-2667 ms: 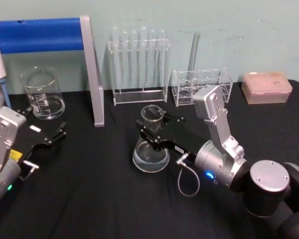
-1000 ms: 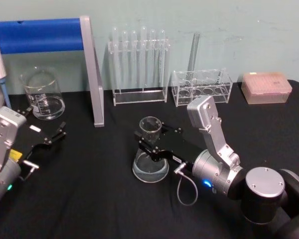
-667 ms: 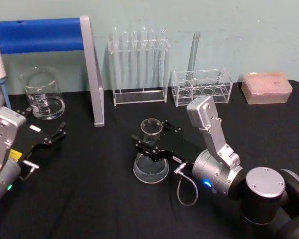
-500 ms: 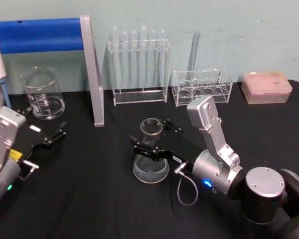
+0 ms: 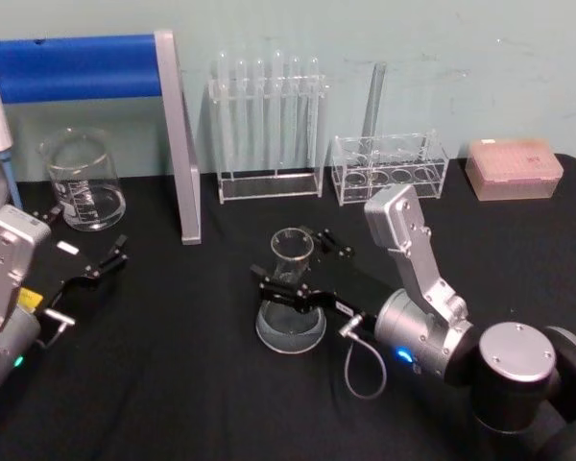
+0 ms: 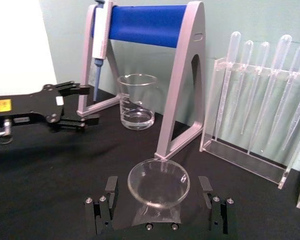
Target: Grasp the erlenmeyer flask with one hand, shake it three times, then place it back.
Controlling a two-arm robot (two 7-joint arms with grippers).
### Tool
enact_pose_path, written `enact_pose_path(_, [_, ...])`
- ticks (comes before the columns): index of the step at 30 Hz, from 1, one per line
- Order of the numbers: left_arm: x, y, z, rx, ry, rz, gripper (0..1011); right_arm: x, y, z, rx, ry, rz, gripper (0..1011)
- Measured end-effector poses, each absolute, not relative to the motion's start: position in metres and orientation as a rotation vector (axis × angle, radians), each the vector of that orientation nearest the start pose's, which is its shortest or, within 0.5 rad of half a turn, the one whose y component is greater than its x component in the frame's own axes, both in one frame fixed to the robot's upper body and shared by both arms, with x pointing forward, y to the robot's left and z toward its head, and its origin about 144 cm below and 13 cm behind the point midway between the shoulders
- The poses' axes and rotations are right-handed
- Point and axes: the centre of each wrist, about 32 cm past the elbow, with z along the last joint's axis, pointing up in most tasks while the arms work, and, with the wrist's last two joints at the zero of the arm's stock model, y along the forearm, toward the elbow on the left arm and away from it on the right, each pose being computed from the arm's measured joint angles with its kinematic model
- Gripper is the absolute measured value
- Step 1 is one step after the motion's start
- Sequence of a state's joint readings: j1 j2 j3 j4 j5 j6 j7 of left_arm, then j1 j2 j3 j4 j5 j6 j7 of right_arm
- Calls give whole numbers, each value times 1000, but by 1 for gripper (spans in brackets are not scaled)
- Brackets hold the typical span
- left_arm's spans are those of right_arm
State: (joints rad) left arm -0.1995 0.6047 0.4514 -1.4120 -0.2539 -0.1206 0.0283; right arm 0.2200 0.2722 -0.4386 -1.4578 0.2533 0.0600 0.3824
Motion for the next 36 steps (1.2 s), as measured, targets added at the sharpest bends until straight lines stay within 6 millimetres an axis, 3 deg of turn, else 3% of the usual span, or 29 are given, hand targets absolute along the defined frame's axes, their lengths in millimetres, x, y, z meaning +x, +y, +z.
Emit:
enact_pose_path(9, [489, 310, 1140, 304, -285, 1248, 1001, 484, -201, 1158, -140, -4, -770, 1002])
enact_pose_path(24, [489, 310, 1140, 304, -285, 1248, 1001, 445, -249, 1163, -189, 4, -775, 1002])
enact_pose_path(30, [489, 310, 1140, 304, -285, 1248, 1001, 442, -262, 1166, -195, -9, -845, 1002])
enact_pose_path(36, [489, 310, 1140, 305, -285, 1248, 1001, 453, -265, 1168, -178, -51, -1000, 1003])
